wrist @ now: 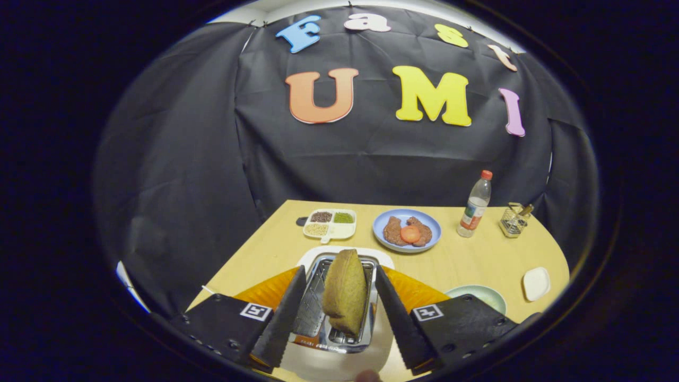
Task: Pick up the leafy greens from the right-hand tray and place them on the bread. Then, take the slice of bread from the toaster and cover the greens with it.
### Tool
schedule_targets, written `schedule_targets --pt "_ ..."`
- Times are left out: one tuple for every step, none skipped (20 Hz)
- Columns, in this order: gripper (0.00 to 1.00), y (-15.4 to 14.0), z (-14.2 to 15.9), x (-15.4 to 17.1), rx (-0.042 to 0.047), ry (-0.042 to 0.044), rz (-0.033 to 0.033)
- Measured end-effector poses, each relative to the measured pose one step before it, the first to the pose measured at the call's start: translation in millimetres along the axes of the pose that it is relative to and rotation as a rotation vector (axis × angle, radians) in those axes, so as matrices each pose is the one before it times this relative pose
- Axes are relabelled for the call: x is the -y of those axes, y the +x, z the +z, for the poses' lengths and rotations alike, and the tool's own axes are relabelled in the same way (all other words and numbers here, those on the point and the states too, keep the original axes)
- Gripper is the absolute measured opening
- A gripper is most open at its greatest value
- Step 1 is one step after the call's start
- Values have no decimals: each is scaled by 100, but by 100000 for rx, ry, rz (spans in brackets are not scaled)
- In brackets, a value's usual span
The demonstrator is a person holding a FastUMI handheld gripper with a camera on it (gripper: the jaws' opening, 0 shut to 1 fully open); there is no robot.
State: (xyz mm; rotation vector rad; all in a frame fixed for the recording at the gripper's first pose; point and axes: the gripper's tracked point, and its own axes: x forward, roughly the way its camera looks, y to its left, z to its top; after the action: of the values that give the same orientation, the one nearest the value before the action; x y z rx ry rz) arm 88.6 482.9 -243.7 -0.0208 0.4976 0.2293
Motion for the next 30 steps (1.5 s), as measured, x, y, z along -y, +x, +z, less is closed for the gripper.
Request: schedule_targets --pt "76 280 -339 262 -580 -1021 -1423" --pt "69 122 -163 18 -634 -442 -301" --pt "61 368 -425 -21 -1213 -23 -479" --pt "54 190 -159 49 -558 1126 -352" --pt "47 148 -137 249 -655 861 -1498" --pt "37 74 106 438 -343 488 -1789" --pt "26 -65 -14 141 -405 930 -337" --pt "17 65 32 -171 -296 910 1085" --pt "17 -228 167 328 -143 590 -256" --pt "11 -348 426 -55 871 1556 1700" --pt "11 -210 411 10 1526 -349 607" --pt "11 -347 642 274 1470 -1428 -76" --pt "11 -411 385 -84 1150 -300 1115" --pt "11 -471 545 -47 933 418 768" --pt "11 -577 548 3 863 1108 1174" --pt "11 -624 739 58 718 1289 1069" --pt "11 -674 777 103 728 1531 1265" --pt "11 -707 903 184 1136 1676 1189" --pt "11 -827 959 334 978 1424 1172" --pt "11 -817 1029 318 1104 1158 934" --pt "11 -709 981 621 1371 978 487" --pt "11 -809 1108 675 1478 1001 612" --pt "11 -536 993 860 1514 774 -55" --pt "11 -543 1007 1134 1790 -61 -368" --pt "11 -360 588 1240 1339 -1148 -965" --pt "11 -337 408 1409 828 -275 -885" --pt "11 -234 -118 1451 400 211 -1493" --pt "11 29 -194 1488 22 225 -1344" --pt "11 11 -587 1515 -585 -233 -1657" --pt "11 234 -685 1517 -468 -118 -1283"
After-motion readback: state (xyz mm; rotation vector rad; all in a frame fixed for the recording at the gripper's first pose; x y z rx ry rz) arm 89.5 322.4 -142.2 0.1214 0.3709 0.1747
